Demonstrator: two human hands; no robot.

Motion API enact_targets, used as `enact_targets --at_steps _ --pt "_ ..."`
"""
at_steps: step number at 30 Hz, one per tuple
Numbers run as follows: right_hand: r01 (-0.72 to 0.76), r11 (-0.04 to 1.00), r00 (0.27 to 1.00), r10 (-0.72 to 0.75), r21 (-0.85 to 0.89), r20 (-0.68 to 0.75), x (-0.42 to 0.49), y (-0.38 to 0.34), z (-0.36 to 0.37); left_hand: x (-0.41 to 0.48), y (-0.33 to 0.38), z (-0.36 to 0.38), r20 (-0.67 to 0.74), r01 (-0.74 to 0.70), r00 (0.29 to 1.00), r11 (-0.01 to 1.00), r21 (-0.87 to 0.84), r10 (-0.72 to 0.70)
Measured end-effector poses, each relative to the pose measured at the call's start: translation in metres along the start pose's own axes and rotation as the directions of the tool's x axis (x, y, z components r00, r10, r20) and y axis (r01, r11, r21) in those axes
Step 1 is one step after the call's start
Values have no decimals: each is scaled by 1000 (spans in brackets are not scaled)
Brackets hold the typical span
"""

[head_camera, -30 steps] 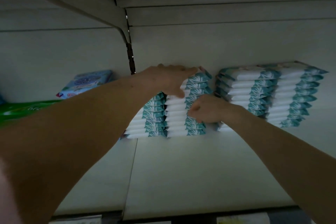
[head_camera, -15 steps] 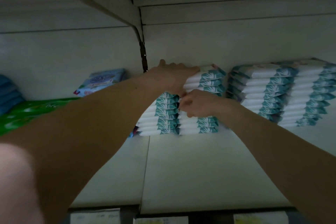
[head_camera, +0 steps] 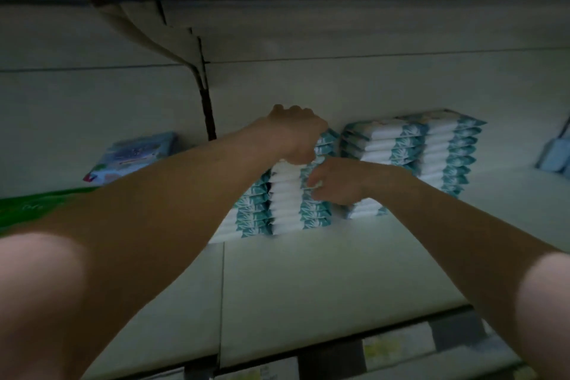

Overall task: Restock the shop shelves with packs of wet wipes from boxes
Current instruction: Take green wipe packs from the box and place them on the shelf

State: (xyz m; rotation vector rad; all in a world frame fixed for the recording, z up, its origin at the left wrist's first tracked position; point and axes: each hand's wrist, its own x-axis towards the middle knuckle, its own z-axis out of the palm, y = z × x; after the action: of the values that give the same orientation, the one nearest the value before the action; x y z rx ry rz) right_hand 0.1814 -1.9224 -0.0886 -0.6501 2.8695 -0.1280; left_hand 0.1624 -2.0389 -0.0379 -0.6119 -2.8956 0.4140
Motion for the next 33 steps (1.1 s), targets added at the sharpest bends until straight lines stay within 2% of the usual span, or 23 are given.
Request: enact_targets --at_steps 5,9,14,19,24,29,33 --pt "-84 994 996 86 -69 23 -21 49 3 27 40 -14 -44 -50 998 998 -30 49" --pt "-75 994 989 83 -75 119 -34 98 8 55 77 -22 -56 -66 996 996 -52 63" --pt "-44 994 979 64 -104 196 -28 158 26 99 118 -29 12 31 999 996 -80 -30" --pt "21 1000 973 -19 -10 230 -17 193 42 120 137 -8 142 176 976 981 -85 -163" --pt "50 996 960 -69 73 272 -5 197 53 117 132 9 73 214 975 974 -73 -209" --pt "-36 997 981 23 62 194 18 202 65 125 125 7 132 232 966 969 -82 -220" --pt "-25 998 989 16 54 150 19 197 62 134 127 6 184 203 965 977 -70 -187"
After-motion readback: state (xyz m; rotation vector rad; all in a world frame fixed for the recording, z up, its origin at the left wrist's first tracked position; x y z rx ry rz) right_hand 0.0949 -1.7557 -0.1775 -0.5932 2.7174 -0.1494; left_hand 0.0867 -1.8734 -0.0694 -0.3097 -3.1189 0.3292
